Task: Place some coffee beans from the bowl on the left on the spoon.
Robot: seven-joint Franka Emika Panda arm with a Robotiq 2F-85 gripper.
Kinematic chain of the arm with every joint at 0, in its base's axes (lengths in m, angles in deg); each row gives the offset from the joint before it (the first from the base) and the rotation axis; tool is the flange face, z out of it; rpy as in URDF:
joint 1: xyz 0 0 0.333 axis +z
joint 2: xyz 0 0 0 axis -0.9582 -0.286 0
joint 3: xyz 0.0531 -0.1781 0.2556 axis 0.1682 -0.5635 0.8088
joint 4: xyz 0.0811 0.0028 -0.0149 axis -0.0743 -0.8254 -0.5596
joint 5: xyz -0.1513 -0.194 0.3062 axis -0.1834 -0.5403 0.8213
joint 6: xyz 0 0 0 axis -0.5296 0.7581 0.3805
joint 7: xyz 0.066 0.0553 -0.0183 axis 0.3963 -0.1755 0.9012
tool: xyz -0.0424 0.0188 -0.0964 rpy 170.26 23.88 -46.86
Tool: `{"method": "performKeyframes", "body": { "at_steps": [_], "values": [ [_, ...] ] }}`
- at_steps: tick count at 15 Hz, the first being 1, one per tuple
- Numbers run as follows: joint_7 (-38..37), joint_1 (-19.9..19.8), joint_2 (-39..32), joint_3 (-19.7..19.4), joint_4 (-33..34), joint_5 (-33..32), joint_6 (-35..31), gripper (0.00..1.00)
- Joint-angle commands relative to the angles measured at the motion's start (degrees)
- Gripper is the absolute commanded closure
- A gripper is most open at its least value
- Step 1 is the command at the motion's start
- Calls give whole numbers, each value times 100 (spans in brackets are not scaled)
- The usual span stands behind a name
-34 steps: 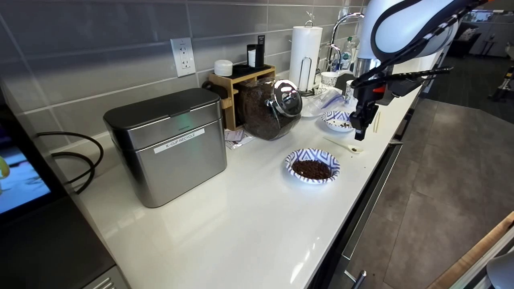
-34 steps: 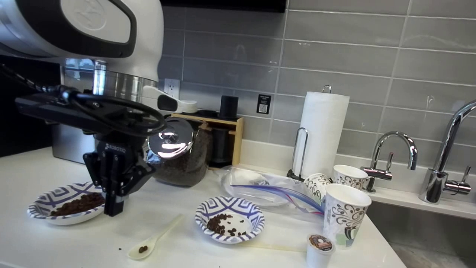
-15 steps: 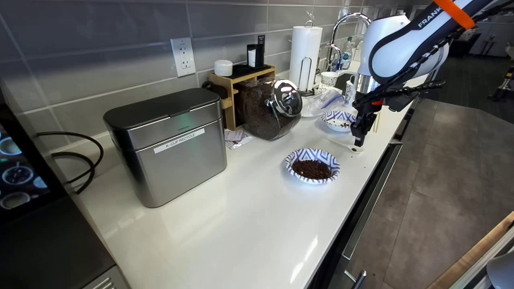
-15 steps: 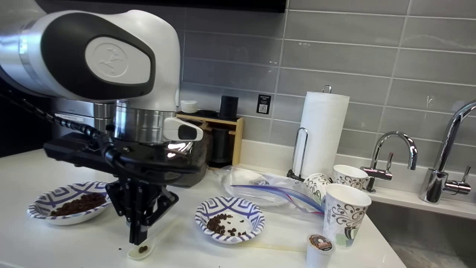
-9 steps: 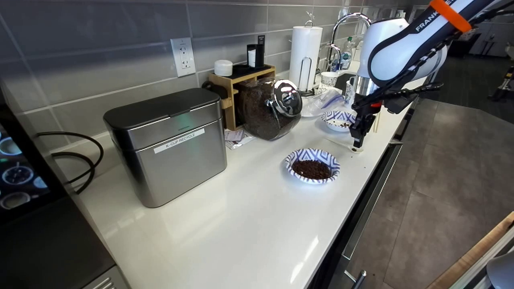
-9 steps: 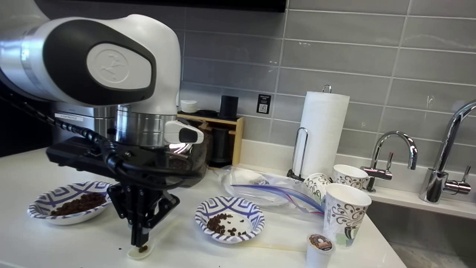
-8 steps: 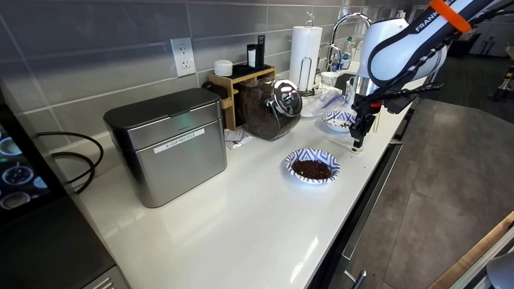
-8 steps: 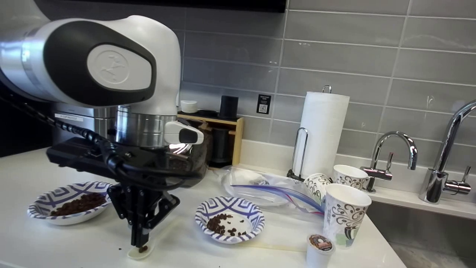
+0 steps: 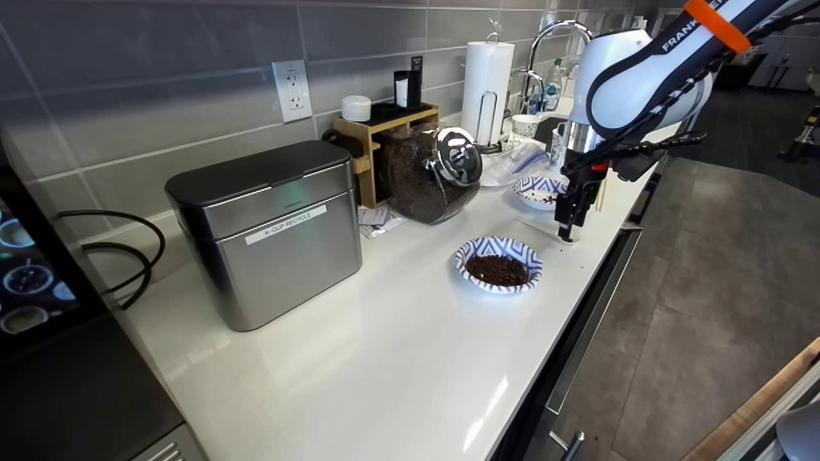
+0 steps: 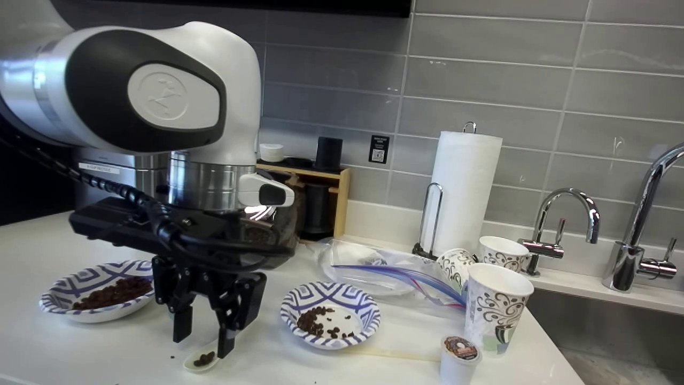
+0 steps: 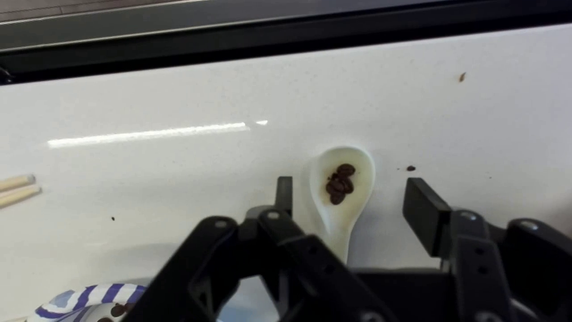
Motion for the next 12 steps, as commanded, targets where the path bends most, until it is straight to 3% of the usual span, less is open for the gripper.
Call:
{"method": "performKeyframes", "body": {
  "at_steps": [1, 9, 12],
  "values": [
    [-79, -29, -22, -11, -29, -171, -147, 2],
    [-79, -32, -6, -25, -3, -212, -137, 0],
    [-192, -8, 250, -5, 0, -209, 156, 0]
  ]
}}
